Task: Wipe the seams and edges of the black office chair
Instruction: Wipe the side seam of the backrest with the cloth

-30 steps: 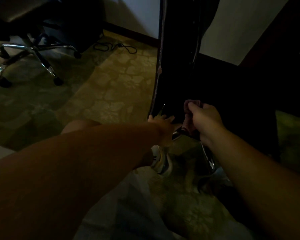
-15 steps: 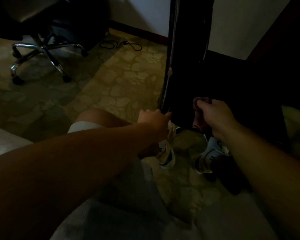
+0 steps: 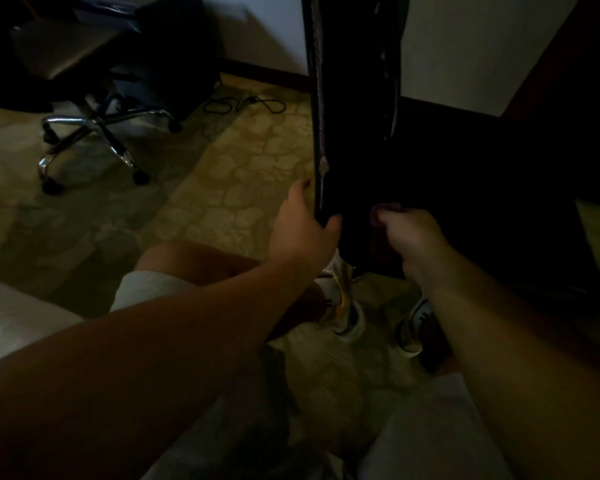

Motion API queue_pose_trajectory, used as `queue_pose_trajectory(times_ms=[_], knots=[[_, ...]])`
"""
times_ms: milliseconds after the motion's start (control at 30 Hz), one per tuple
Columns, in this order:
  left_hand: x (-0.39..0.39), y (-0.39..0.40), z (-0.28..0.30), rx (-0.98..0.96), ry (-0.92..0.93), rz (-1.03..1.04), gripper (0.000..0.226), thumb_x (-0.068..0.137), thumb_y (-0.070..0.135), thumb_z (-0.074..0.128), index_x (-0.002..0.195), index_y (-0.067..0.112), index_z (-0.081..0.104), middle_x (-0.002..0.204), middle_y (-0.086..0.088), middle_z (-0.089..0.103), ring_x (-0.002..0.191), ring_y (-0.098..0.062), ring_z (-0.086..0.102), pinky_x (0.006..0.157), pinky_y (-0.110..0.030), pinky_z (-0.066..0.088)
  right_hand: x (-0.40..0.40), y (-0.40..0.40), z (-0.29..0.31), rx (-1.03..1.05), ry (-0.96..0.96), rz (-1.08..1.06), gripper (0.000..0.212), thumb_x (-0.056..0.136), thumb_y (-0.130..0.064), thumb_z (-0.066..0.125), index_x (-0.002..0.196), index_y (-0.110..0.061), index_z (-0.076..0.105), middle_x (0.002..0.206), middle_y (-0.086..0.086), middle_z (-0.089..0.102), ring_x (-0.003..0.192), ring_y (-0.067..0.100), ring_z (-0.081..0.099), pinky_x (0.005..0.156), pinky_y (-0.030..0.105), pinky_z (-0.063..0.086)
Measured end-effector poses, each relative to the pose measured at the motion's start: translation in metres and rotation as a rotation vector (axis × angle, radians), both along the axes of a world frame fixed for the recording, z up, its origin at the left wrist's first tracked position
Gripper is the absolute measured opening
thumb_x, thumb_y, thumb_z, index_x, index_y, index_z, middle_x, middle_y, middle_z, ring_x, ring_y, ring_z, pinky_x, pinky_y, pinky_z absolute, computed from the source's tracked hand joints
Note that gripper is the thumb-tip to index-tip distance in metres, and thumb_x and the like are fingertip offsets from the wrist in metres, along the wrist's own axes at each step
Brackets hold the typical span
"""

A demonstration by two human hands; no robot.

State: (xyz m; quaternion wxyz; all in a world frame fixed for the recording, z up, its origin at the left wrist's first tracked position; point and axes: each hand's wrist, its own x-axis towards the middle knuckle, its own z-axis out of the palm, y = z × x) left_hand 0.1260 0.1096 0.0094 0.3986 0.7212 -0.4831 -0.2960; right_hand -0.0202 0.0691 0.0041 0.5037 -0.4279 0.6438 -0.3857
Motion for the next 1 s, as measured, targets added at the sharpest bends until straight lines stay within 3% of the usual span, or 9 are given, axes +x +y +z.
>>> queue_pose_trajectory(times_ms=[167,267,367,500,700,867,1000], knots=[[-0.012,-0.015,0.002,-0.073,0.165,0.064,0.064,0.096,0.019,0.066,0.15,0.031,0.034,0.137,0.008,0.058,0.124,-0.014,0.06,0.097,-0.039,0.057,-0.005,-0.004,0.005,0.034,-0.023,-0.031,0.026,0.099,-0.024,0.057,0.123,-0.016,0.055,0.107,0.007,0.059,0.099,0.029,0.058,0.08,0.039,0.05],[-0.007,-0.017,-0.004,-0.104,0.125,0.063,0.062,0.095,0.019,0.067,0.148,0.031,0.037,0.133,0.01,0.06,0.119,-0.012,0.062,0.094,-0.037,0.058,-0.008,-0.004,0.007,0.052,-0.005,-0.045,0.032,0.097,-0.026,0.059,0.127,-0.014,0.055,0.118,0.011,0.061,0.106,0.033,0.059,0.09,0.046,0.052],[-0.003,-0.018,-0.008,-0.165,0.036,0.055,0.059,0.095,0.019,0.068,0.145,0.03,0.04,0.126,0.012,0.062,0.116,-0.009,0.062,0.092,-0.031,0.057,-0.009,-0.007,0.008,0.05,-0.018,-0.042,0.034,0.098,-0.024,0.058,0.131,-0.015,0.054,0.114,0.01,0.061,0.101,0.031,0.06,0.082,0.041,0.053],[0.004,-0.016,-0.012,-0.169,0.044,0.053,0.056,0.095,0.02,0.067,0.143,0.032,0.04,0.109,0.023,0.058,0.106,-0.003,0.062,0.091,-0.032,0.057,0.001,-0.009,0.009,0.059,-0.006,-0.042,0.023,0.096,-0.025,0.059,0.117,-0.017,0.06,0.107,0.009,0.065,0.092,0.028,0.063,0.082,0.044,0.057],[0.021,-0.013,-0.011,-0.16,0.009,0.036,0.055,0.096,0.018,0.068,0.144,0.025,0.043,0.101,0.023,0.054,0.086,0.009,0.058,0.078,-0.018,0.054,0.014,-0.01,0.014,0.079,-0.013,-0.048,0.012,0.093,-0.021,0.061,0.105,-0.018,0.062,0.101,0.013,0.068,0.088,0.032,0.066,0.083,0.052,0.057],[0.033,-0.023,-0.01,-0.128,0.057,0.025,0.057,0.096,0.019,0.068,0.145,0.031,0.042,0.114,0.015,0.059,0.091,0.005,0.06,0.083,-0.025,0.057,0.031,-0.003,0.006,0.14,-0.096,-0.128,0.021,0.094,-0.027,0.06,0.113,-0.017,0.06,0.105,0.012,0.067,0.09,0.032,0.066,0.085,0.052,0.057],[0.047,-0.041,-0.01,-0.101,0.093,0.016,0.053,0.095,0.022,0.069,0.141,0.034,0.045,0.117,0.016,0.061,0.101,0.002,0.062,0.089,-0.036,0.061,0.044,-0.01,0.007,0.118,-0.16,-0.121,0.007,0.094,-0.02,0.058,0.09,-0.023,0.063,0.103,0.016,0.07,0.091,0.033,0.068,0.086,0.052,0.056]])
